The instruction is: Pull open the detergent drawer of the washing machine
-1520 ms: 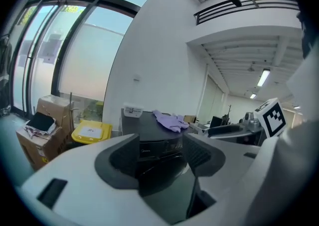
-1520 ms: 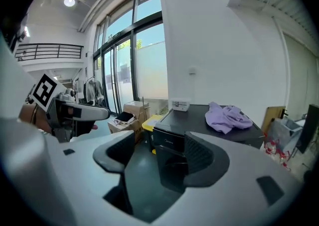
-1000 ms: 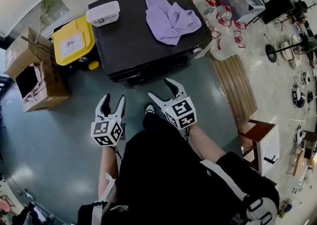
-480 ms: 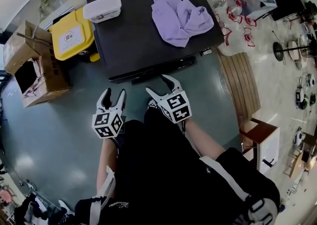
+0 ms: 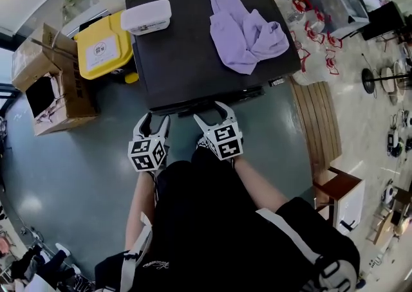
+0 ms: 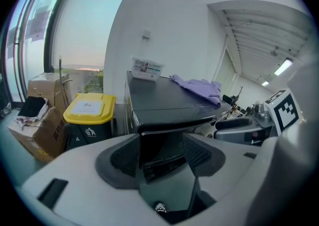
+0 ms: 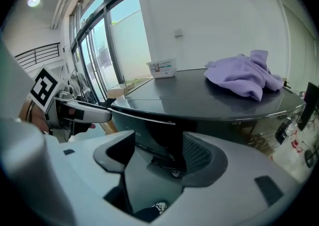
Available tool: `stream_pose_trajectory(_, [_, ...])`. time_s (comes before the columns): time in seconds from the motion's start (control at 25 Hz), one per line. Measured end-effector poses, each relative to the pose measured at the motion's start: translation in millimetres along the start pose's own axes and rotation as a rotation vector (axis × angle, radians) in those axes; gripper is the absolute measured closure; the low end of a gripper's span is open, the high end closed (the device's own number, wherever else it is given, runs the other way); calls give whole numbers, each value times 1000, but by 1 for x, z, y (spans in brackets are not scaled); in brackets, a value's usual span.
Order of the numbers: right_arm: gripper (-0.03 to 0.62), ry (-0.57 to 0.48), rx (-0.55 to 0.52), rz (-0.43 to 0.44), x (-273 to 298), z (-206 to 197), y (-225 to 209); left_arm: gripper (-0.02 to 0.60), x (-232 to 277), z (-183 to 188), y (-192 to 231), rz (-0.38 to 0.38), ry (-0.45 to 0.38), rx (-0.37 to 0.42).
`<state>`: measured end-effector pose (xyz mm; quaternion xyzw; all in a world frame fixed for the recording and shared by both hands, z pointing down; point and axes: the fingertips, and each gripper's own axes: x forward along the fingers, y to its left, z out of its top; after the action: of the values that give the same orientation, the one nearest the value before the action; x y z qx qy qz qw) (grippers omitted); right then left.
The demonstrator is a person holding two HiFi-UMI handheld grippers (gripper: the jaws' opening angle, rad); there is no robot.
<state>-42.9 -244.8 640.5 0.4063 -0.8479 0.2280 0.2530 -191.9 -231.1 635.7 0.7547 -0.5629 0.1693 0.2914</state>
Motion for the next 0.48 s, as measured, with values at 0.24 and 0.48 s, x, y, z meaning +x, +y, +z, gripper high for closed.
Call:
stream_pose_trajectory(0.24, [287,6,-1,-4,15,3,-1,321,12,-5,3,3,27,22])
stream_pose_trajectory(0.48, [325,-22,13,-56,17,4,-6,321,16,-4,4,33,11,-10])
